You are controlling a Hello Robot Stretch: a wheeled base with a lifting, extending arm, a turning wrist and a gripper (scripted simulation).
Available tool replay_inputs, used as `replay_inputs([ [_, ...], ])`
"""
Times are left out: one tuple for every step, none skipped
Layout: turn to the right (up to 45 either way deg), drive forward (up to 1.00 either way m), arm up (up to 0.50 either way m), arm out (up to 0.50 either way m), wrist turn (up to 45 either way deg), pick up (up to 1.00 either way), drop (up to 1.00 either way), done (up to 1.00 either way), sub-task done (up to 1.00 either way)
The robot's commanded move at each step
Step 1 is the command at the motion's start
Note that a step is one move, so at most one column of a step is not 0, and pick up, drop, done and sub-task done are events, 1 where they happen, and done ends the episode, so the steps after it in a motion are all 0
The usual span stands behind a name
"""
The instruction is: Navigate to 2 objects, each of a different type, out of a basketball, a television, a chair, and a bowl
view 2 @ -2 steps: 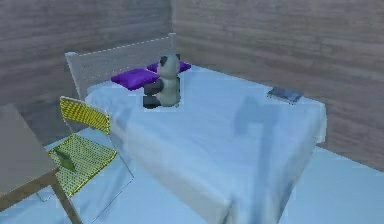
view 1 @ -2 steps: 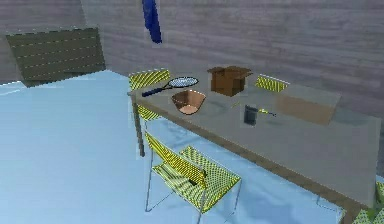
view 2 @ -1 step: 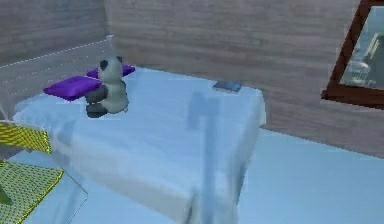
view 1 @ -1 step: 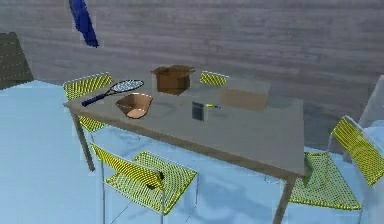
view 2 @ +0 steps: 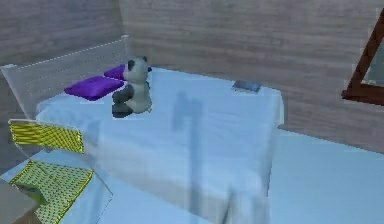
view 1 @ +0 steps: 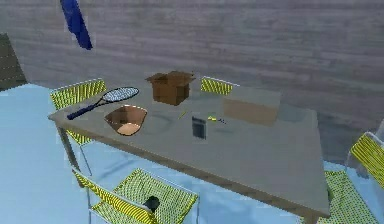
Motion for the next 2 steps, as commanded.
replay_inputs([
  [-18.0,0.00,0.00,0.00,0.0,0.00,0.00,0.00,0.00],
  [0.0,0.00,0.00,0.00,0.0,0.00,0.00,1.00,0.00],
])
